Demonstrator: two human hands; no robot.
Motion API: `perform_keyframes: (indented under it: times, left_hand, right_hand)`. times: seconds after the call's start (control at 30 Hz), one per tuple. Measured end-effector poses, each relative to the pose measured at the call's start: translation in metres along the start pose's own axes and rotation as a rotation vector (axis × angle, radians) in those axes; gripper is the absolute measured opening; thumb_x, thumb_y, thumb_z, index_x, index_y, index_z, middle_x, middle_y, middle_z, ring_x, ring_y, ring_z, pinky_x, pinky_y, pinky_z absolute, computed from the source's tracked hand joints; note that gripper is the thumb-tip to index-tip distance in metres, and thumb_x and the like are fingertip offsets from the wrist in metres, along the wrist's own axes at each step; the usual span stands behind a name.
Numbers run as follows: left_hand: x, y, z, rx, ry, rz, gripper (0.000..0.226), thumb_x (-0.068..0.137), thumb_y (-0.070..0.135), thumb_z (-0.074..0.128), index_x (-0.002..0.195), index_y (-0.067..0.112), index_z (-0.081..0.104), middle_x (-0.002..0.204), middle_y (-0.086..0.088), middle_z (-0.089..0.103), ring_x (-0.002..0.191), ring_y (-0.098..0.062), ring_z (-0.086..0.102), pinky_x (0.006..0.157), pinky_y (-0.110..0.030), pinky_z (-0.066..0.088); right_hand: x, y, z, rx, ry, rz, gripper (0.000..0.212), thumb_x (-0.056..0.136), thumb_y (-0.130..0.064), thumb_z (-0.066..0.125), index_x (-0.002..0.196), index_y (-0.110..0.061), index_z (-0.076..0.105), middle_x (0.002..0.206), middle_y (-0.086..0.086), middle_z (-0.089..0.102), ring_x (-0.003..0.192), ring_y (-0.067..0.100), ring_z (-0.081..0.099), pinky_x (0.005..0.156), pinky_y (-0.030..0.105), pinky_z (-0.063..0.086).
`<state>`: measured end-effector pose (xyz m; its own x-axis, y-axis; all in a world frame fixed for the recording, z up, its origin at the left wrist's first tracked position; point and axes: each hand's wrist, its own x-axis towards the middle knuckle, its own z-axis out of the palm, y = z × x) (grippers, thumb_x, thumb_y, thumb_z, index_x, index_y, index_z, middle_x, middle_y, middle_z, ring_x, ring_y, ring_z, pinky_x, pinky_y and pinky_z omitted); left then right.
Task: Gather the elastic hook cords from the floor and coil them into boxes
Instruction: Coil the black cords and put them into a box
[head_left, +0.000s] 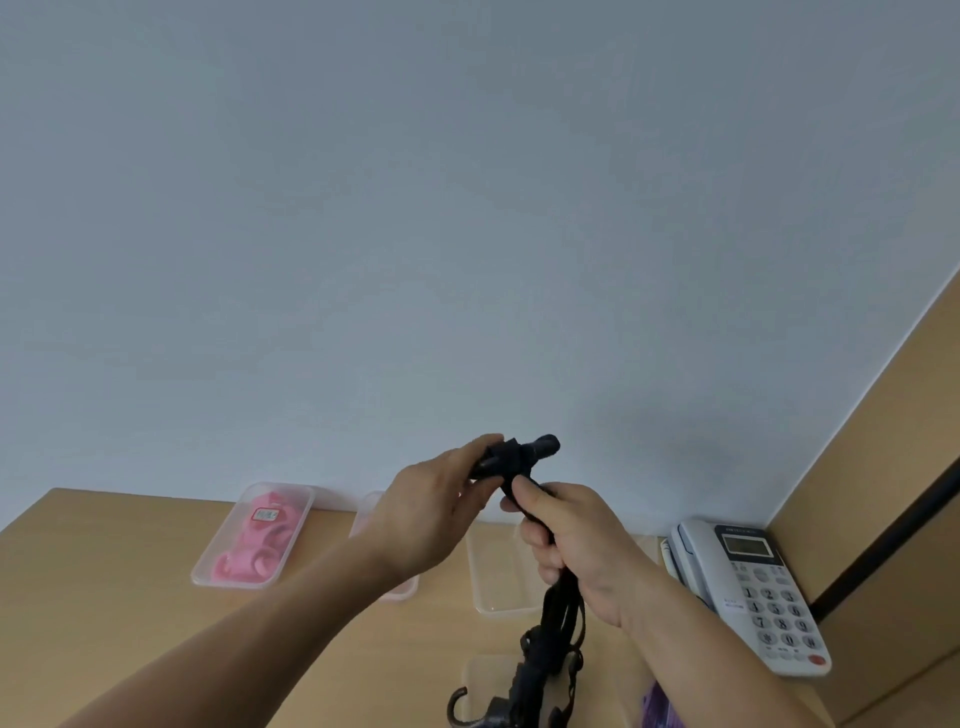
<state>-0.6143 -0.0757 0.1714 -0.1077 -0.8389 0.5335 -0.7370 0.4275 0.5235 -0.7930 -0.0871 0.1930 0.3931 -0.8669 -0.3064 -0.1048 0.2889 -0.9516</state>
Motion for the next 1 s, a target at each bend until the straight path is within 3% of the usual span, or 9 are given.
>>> perform_keyframes:
  times: [0.17,0.3,0.4,0.47,0.57,0.63,0.73,0.9,1.0]
  left_hand:
    - [-0.002,-0.005,0.004,0.357,0.027,0.391,0.052,0.087,0.005,0.049,0.138,0.019,0.045,0.102,0.0,0.067,0.07,-0.02,0.062,0.051,-0.032,0.051]
    - [-0.005,-0.005,0.008,0.366,0.139,0.456,0.057,0.087,0.002,0.044,0.14,0.021,0.045,0.114,-0.003,0.066,0.073,-0.022,0.061,0.055,-0.033,0.052]
    - [-0.006,-0.002,0.007,0.147,0.078,0.418,0.056,0.089,0.007,0.046,0.143,0.023,0.043,0.127,-0.004,0.063,0.095,-0.021,0.067,0.068,-0.037,0.058]
    - [-0.008,0.003,0.003,-0.023,-0.001,0.338,0.061,0.088,0.015,0.052,0.147,0.028,0.042,0.134,0.001,0.058,0.107,-0.014,0.064,0.081,-0.034,0.056]
    - [-0.008,0.016,-0.004,-0.578,-0.206,-0.178,0.076,0.085,0.043,0.057,0.153,0.037,0.023,0.133,0.016,0.059,0.11,-0.008,0.062,0.083,-0.026,0.052]
    - [-0.002,0.02,-0.007,-0.769,-0.328,-0.393,0.06,0.089,0.047,0.054,0.145,0.028,0.04,0.117,0.007,0.069,0.103,-0.017,0.068,0.078,-0.032,0.05]
    - [-0.001,0.027,-0.011,-0.716,-0.419,-0.29,0.032,0.098,0.038,0.047,0.117,0.017,0.061,0.097,-0.006,0.073,0.1,-0.024,0.07,0.076,-0.031,0.046]
    - [-0.001,0.025,-0.01,-0.455,-0.28,-0.212,0.023,0.099,0.02,0.052,0.12,0.025,0.058,0.094,0.003,0.073,0.082,-0.011,0.072,0.073,-0.02,0.05]
    - [-0.004,0.023,-0.008,-0.116,-0.176,-0.017,0.029,0.1,0.023,0.05,0.128,0.029,0.049,0.081,0.016,0.066,0.066,-0.015,0.064,0.068,-0.034,0.053]
  right_hand:
    - [0.001,-0.003,0.006,0.08,-0.022,0.034,0.072,0.087,-0.075,0.042,0.093,-0.008,0.07,0.061,0.0,0.045,0.047,0.013,0.029,0.045,0.025,0.028]
    - [0.002,0.002,0.007,0.153,0.042,-0.019,0.062,0.092,-0.064,0.048,0.095,-0.007,0.071,0.058,-0.001,0.042,0.045,0.012,0.026,0.044,0.024,0.027]
    - [0.001,0.005,0.006,0.235,0.072,-0.063,0.048,0.096,-0.054,0.05,0.089,-0.011,0.071,0.056,-0.001,0.042,0.043,0.011,0.025,0.042,0.023,0.027]
    - [0.001,0.006,0.004,0.269,0.088,-0.088,0.042,0.097,-0.049,0.052,0.091,-0.012,0.072,0.056,-0.001,0.043,0.043,0.011,0.026,0.042,0.023,0.028]
    - [0.001,0.007,0.003,0.307,0.071,-0.148,0.041,0.092,-0.048,0.056,0.099,-0.009,0.069,0.057,-0.001,0.044,0.045,0.011,0.028,0.043,0.023,0.031]
    - [-0.002,0.007,0.002,0.292,0.021,-0.196,0.043,0.086,-0.051,0.057,0.096,-0.011,0.069,0.059,0.001,0.044,0.047,0.012,0.028,0.045,0.023,0.032]
    - [-0.006,0.008,0.0,0.208,-0.013,-0.217,0.046,0.087,-0.053,0.057,0.089,-0.008,0.066,0.061,0.002,0.045,0.048,0.013,0.03,0.047,0.024,0.033]
    - [-0.009,0.009,-0.004,0.004,0.096,-0.168,0.052,0.093,-0.05,0.057,0.085,0.001,0.065,0.058,0.001,0.049,0.043,0.013,0.033,0.046,0.026,0.03]
    - [-0.009,0.009,-0.006,-0.015,0.136,-0.172,0.045,0.095,-0.038,0.059,0.085,0.005,0.066,0.058,0.002,0.048,0.042,0.013,0.031,0.044,0.025,0.027]
